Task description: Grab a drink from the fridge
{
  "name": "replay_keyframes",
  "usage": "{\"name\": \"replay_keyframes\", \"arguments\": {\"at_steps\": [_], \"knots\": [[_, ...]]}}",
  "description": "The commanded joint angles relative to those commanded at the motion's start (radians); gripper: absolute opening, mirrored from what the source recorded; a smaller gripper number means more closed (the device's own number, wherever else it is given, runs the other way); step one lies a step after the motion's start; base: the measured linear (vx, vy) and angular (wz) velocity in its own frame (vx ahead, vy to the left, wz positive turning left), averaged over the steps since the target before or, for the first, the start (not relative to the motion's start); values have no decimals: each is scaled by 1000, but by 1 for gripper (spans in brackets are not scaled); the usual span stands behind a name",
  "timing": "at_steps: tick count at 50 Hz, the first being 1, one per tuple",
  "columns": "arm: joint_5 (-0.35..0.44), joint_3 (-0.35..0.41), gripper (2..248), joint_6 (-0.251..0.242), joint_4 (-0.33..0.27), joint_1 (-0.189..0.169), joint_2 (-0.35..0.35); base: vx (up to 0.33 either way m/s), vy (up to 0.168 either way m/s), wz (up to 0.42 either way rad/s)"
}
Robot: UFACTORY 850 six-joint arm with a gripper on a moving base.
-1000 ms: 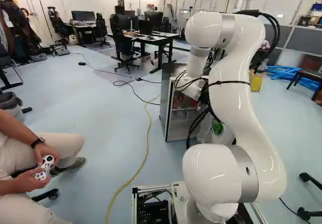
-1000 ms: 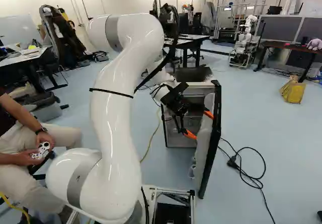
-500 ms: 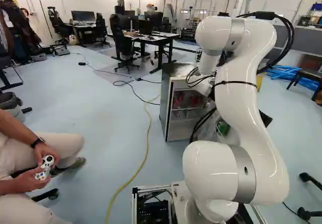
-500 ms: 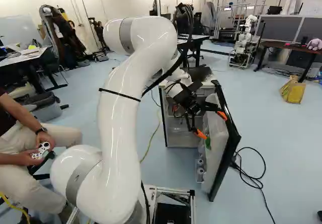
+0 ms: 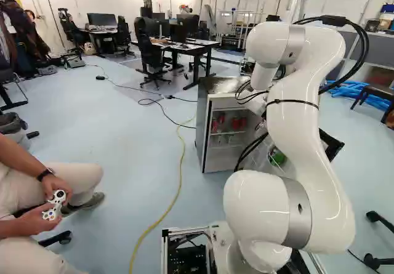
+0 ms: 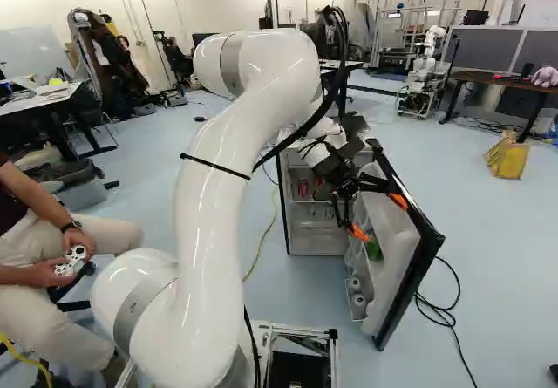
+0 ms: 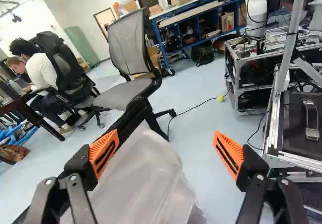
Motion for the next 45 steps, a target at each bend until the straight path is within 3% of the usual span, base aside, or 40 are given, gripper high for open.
{"name": "replay_keyframes", "arguments": {"at_steps": [14, 45], "knots": [[0, 56, 247, 0, -74, 17, 19, 0, 0, 0], [0, 297, 247, 0, -392, 97, 109, 0, 0, 0]]}}
